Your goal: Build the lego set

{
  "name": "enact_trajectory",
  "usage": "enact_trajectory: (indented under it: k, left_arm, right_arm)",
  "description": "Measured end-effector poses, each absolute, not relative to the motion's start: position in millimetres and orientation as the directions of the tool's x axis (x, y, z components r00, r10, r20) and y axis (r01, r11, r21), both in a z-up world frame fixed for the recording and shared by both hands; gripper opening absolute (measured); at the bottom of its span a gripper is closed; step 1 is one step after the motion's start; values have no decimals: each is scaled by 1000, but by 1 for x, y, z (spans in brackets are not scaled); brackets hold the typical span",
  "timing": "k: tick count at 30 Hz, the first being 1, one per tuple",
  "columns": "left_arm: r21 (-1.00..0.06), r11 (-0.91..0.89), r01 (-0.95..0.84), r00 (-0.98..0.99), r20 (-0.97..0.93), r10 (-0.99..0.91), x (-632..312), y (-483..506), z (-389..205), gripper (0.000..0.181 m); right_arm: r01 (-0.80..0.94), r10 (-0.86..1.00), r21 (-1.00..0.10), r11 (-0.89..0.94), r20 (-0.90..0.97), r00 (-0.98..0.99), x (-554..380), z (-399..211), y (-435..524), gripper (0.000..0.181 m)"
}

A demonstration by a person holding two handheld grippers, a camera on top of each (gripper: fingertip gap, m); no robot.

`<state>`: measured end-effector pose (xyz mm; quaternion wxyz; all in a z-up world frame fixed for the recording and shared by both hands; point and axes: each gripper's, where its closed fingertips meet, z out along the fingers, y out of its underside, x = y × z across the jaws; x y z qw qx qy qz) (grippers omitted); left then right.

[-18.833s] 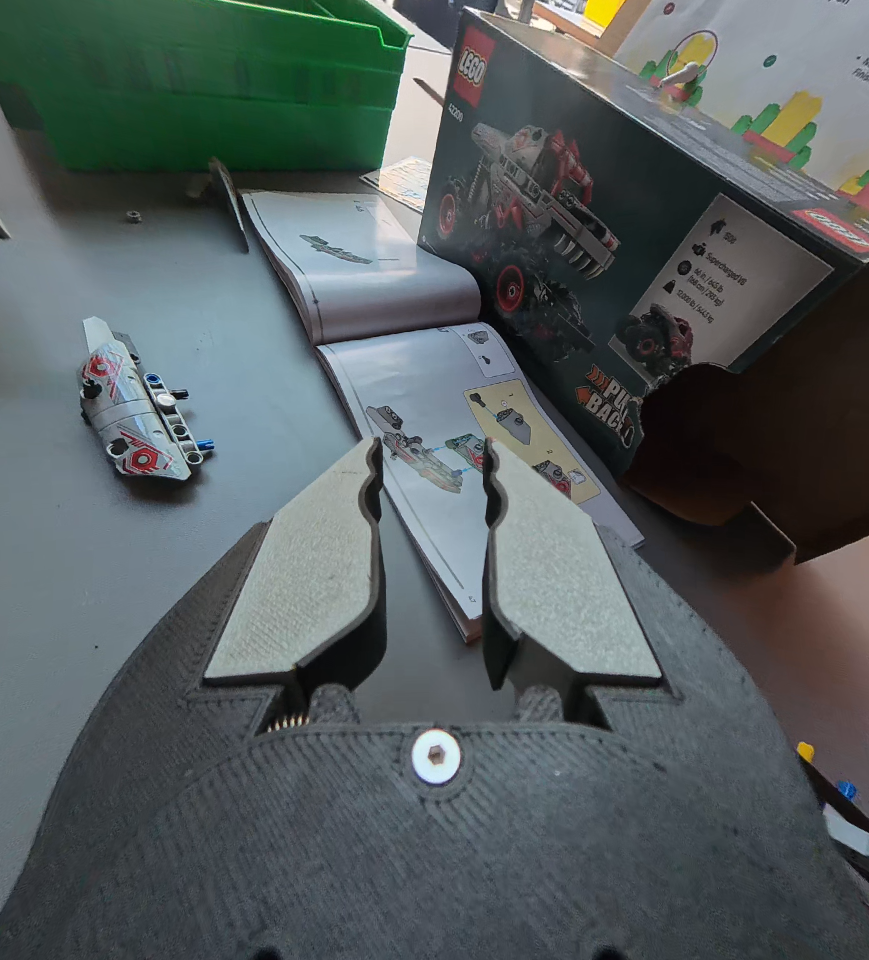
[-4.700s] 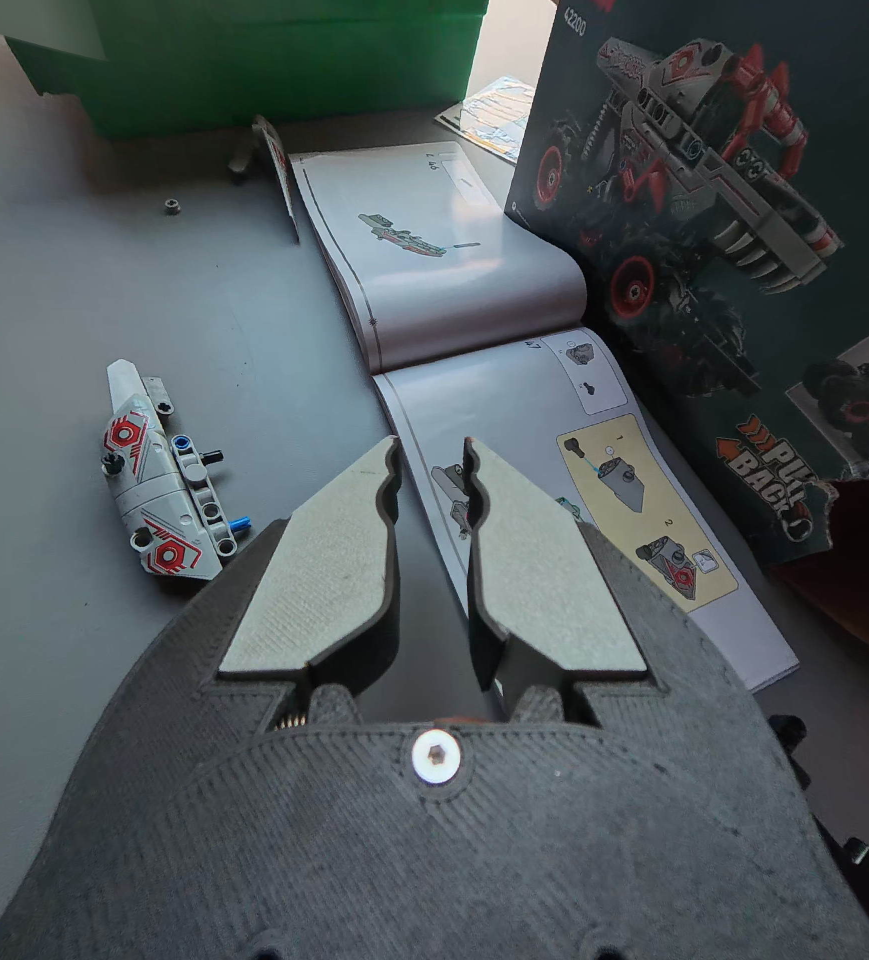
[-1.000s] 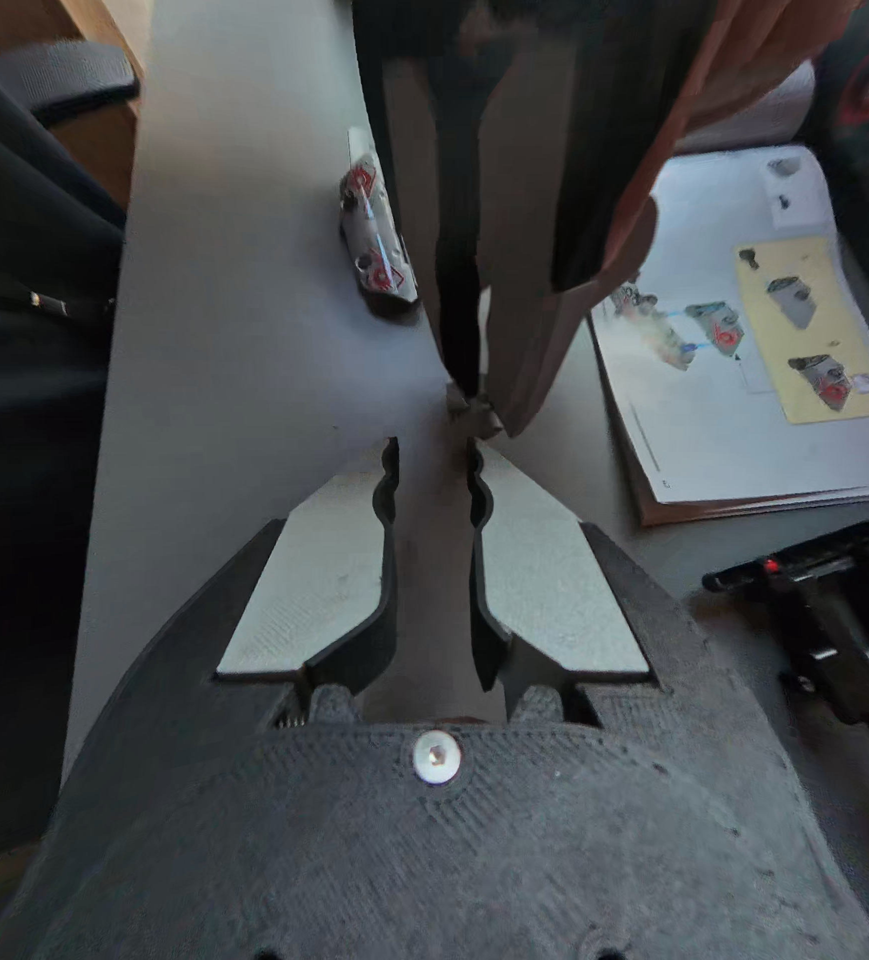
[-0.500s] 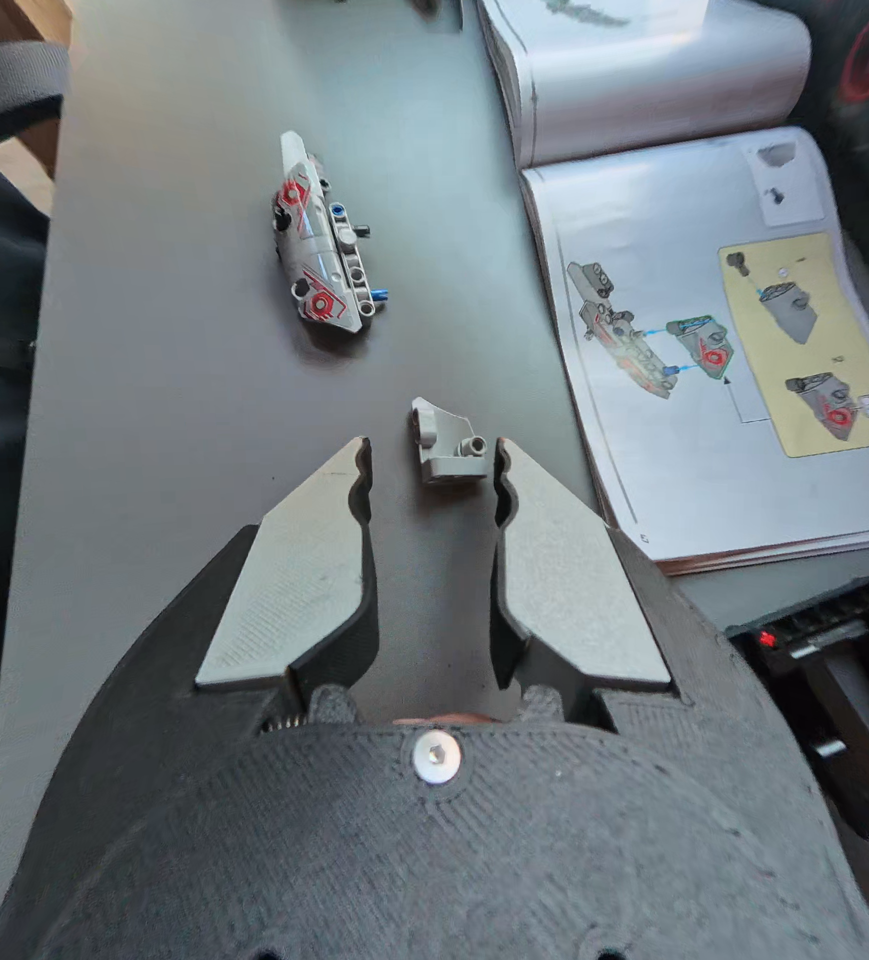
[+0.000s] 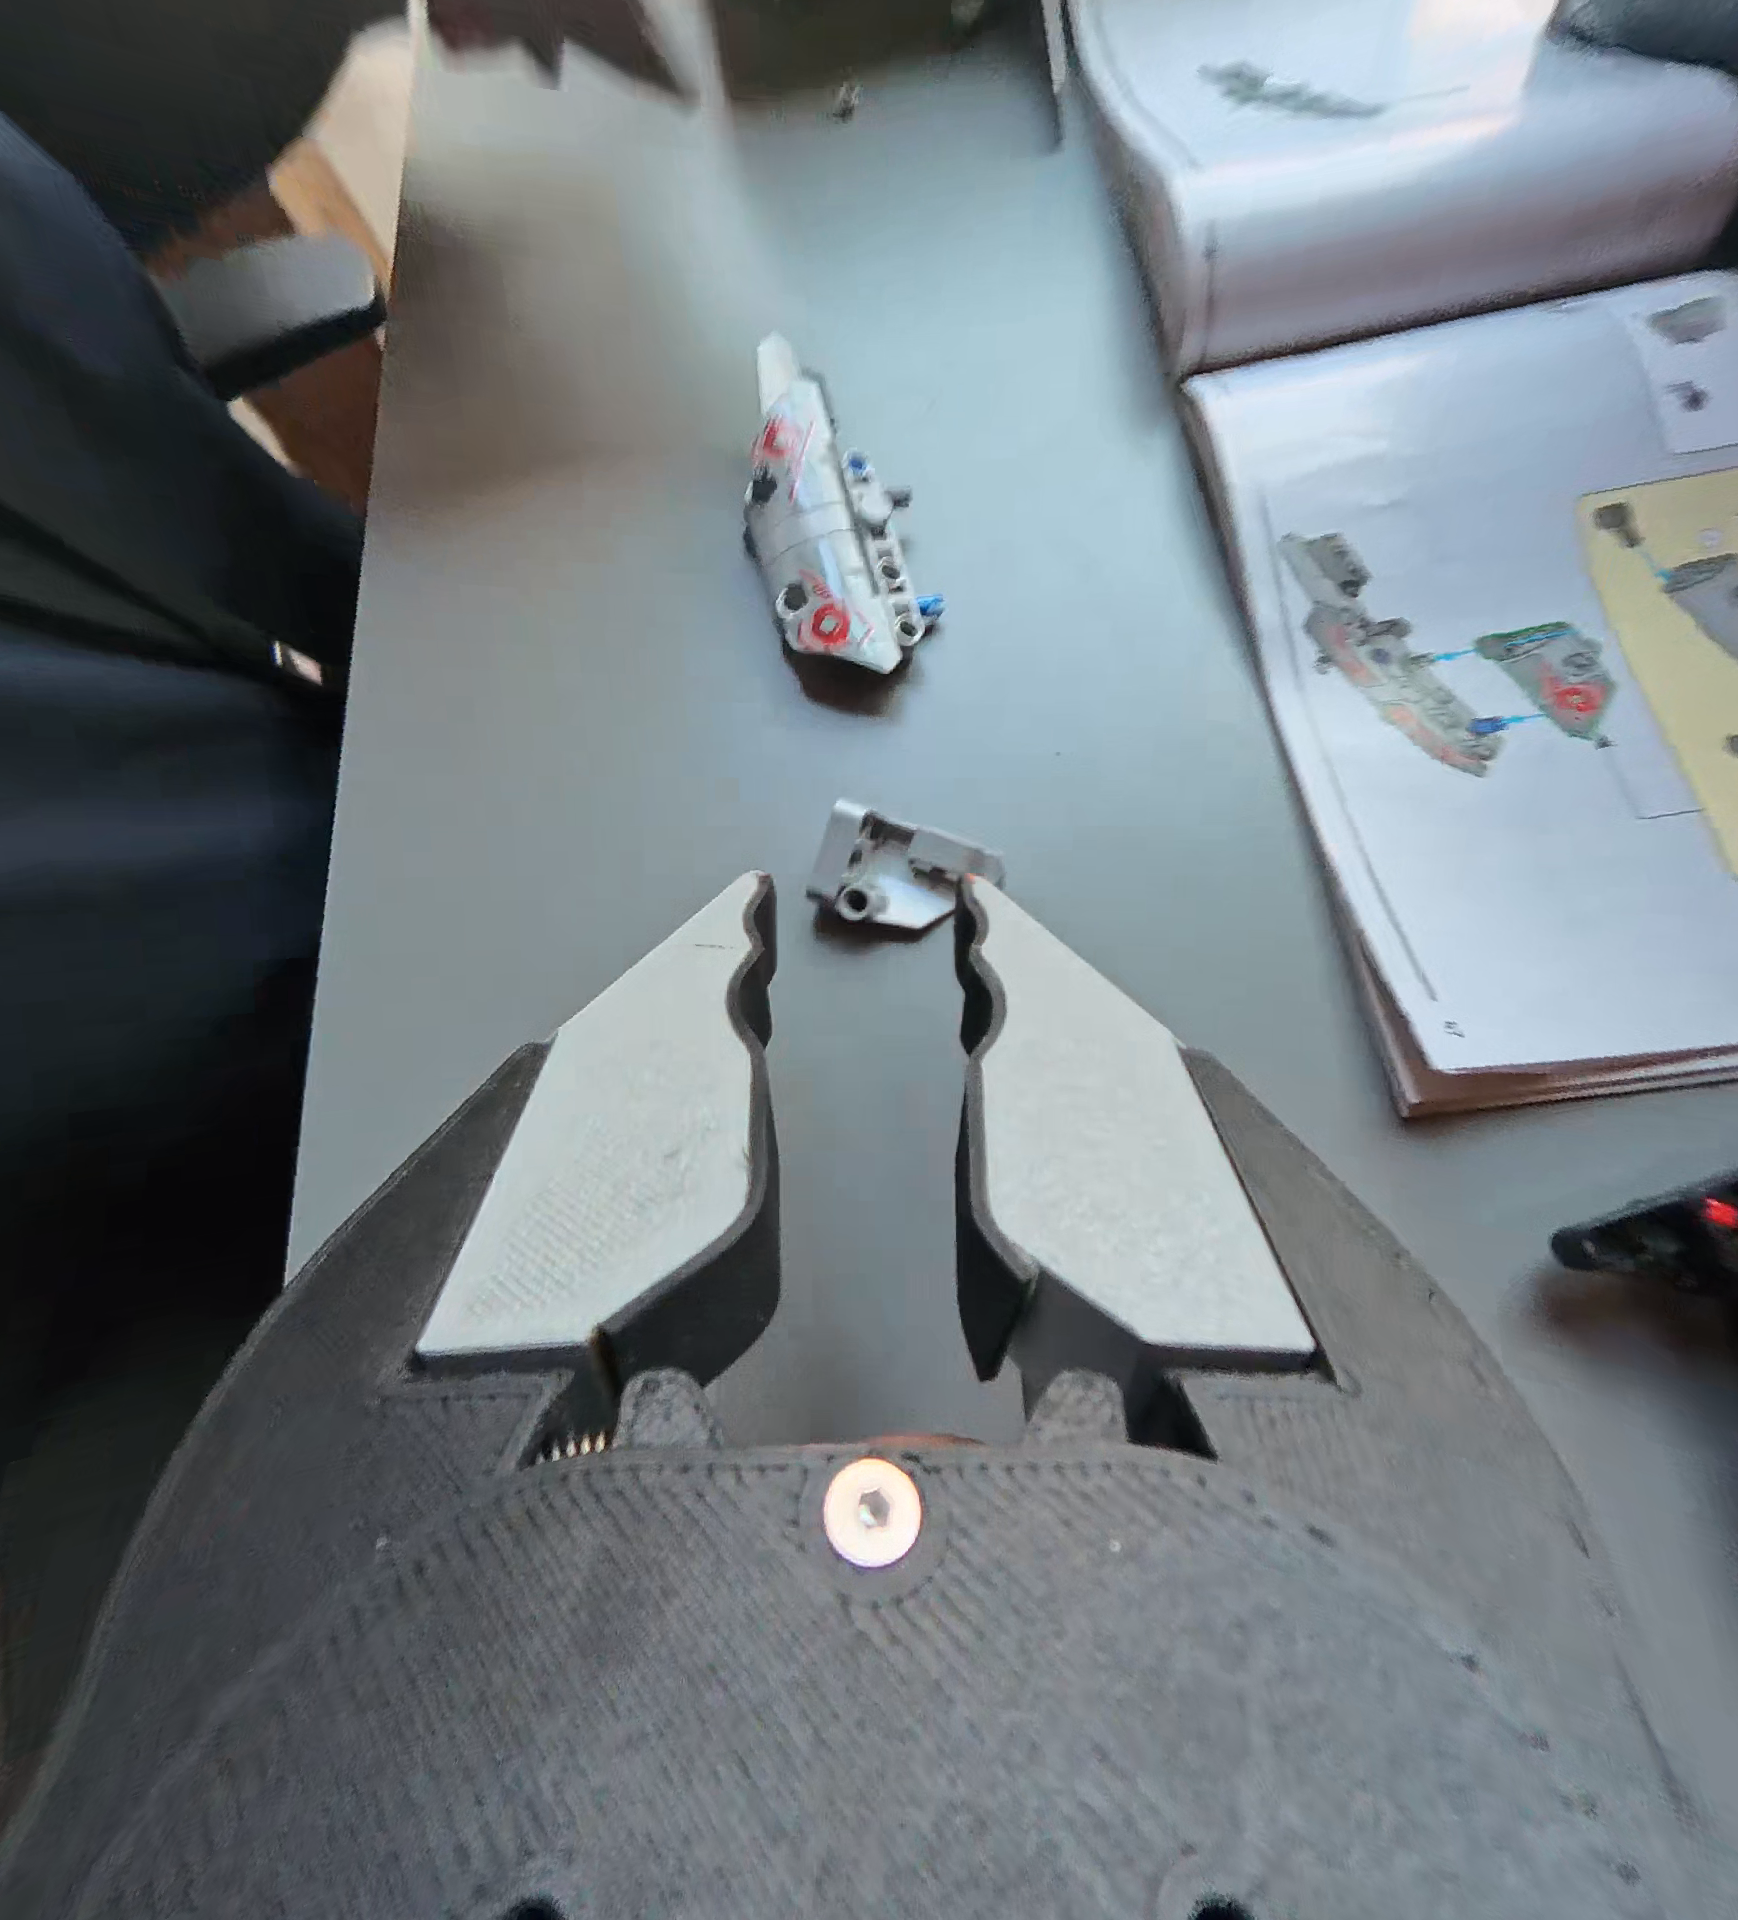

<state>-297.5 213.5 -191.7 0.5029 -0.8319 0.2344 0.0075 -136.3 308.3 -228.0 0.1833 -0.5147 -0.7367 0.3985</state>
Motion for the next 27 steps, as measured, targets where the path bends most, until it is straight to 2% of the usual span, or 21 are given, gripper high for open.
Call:
enact_trajectory:
  k: [1,7,9,16,21,24,27]
  left_arm:
    - [-852,-363,-378,894,-232,-384,-297,213,-193,20]
    - [-882,-249,-400,878,-290,-381,-300,211,-197,23]
    - [-893,-197,-405,876,-317,-364,-304,211,-190,16]
    - [-946,-175,-274,892,-182,-413,-307,205,-180,9]
    - [-964,-186,-189,905,-98,-413,-314,205,-176,10]
    - [-963,-189,-191,910,-102,-403,-315,206,-177,12]
    - [-958,-181,-222,909,-136,-394,-314,205,-177,13]
  right_arm:
    - [594,913,-795,125,-142,-382,-139,-223,312,32]
    - [625,951,-780,21,-178,-254,-139,-229,314,35]
    - [651,964,-759,-8,-179,-197,-138,-233,313,37]
    - [706,994,-705,-62,-104,-17,-140,-244,313,42]
    - [711,999,-703,-26,-33,4,-144,-250,312,40]
    - [712,999,-702,6,-26,-34,-145,-252,309,38]
    - [710,996,-704,31,-34,-77,-145,-253,309,27]
